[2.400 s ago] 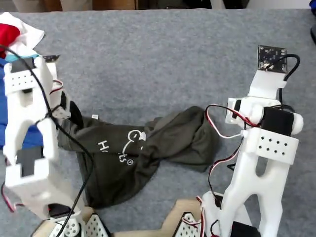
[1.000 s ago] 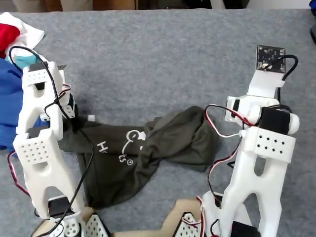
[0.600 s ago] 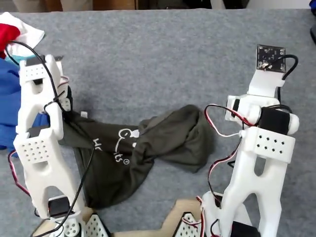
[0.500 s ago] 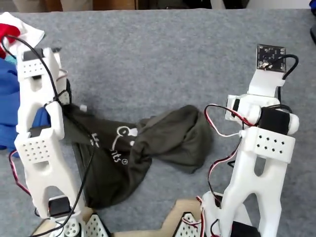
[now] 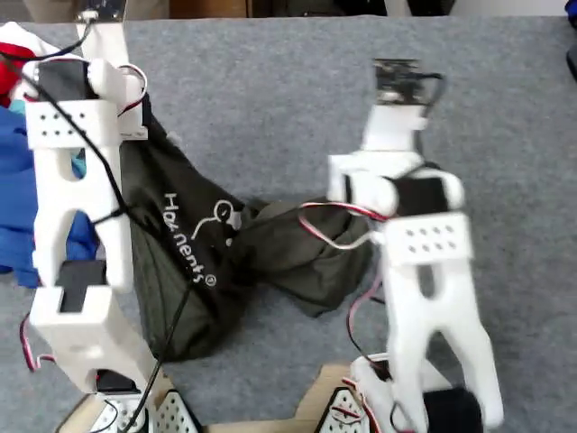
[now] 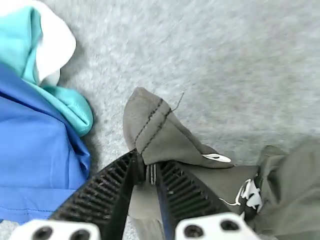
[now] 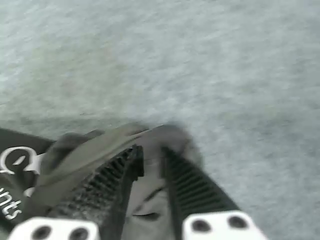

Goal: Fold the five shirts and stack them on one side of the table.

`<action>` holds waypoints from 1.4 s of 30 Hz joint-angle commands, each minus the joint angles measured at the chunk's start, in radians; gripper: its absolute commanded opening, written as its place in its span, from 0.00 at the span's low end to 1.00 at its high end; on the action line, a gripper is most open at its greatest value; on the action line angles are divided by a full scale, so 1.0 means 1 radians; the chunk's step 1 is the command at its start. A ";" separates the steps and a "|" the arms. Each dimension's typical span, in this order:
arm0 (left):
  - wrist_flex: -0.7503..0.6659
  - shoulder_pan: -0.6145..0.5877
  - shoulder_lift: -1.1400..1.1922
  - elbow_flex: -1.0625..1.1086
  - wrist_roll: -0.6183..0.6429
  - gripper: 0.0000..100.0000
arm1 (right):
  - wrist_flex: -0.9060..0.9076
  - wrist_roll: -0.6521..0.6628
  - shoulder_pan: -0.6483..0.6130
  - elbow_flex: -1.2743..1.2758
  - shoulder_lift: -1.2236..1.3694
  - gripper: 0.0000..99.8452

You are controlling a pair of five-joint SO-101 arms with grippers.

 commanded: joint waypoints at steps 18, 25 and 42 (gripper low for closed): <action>0.011 0.072 -0.855 -0.232 0.034 0.02 | 0.396 -0.199 0.153 -1.102 0.509 0.20; 0.009 0.009 -0.987 0.143 0.040 0.02 | 0.437 -0.199 0.140 -1.101 0.519 0.20; -0.750 0.295 -0.805 0.434 0.322 0.02 | 0.508 -0.192 0.479 -1.099 0.521 0.20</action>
